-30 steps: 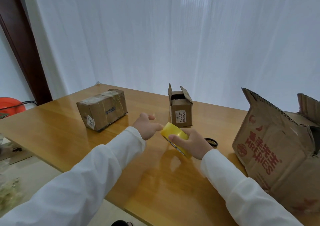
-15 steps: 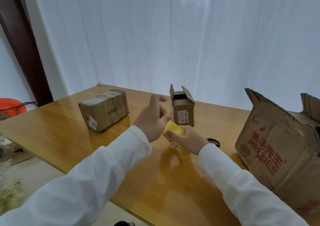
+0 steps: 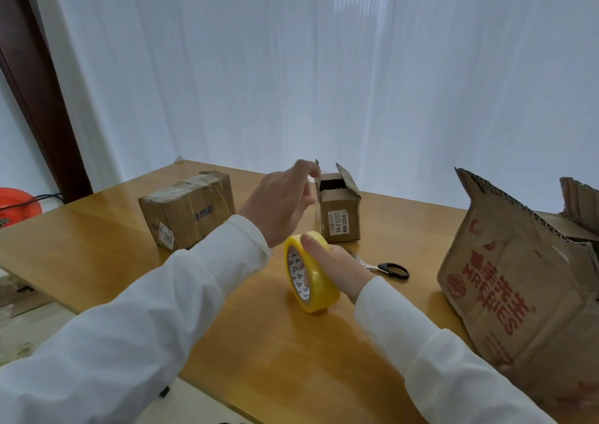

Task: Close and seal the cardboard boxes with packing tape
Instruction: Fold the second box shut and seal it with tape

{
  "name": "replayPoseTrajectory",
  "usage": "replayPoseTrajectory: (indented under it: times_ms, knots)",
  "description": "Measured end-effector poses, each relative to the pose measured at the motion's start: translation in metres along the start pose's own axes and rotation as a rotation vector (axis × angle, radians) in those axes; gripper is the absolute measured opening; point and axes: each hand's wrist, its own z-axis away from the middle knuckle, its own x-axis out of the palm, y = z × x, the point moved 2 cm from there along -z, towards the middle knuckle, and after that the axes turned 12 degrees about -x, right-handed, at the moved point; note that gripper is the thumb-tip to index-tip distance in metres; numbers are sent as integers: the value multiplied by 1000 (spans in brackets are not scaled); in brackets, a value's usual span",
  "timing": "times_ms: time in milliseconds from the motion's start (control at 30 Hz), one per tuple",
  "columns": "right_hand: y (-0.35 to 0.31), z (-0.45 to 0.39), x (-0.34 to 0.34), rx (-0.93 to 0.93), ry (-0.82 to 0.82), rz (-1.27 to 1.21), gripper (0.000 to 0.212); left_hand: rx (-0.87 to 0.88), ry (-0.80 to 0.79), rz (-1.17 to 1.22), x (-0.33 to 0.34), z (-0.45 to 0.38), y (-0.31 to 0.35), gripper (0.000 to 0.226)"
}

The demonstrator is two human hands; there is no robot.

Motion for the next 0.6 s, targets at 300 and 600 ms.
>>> replayPoseTrajectory:
  times_ms: [300, 600]
  knots:
    - [16, 2, -83, -33, 368, 462, 39, -26, -114, 78, -16, -3, -3, 46]
    - [59, 8, -84, 195, 317, 986, 61, -74, -134, 101, -18, -2, -2, 46]
